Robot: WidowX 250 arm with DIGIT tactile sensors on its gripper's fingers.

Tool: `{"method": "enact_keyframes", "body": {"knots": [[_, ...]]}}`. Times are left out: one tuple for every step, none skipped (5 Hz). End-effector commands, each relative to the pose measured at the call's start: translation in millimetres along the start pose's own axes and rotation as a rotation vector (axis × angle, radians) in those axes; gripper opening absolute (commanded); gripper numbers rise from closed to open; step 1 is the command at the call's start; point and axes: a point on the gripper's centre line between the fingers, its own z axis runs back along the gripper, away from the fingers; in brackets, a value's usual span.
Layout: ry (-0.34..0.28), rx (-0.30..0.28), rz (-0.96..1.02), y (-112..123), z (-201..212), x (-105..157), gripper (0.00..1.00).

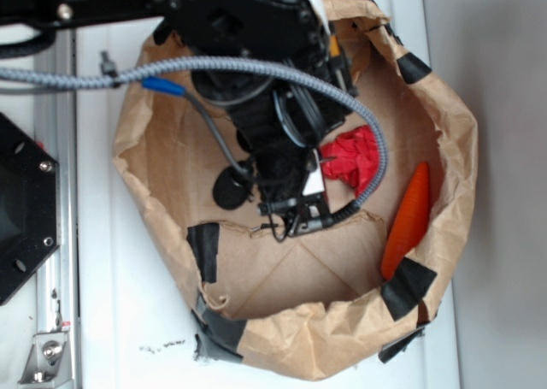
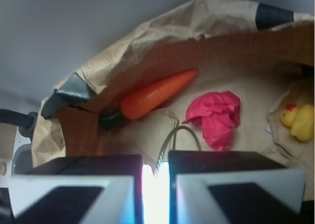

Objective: Grab the silver keys.

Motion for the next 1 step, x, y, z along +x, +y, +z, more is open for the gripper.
{"method": "enact_keyframes", "body": {"knots": [[-0.050,0.105,-0.050,-15.3,0.3,-2.4,0.00]]}}
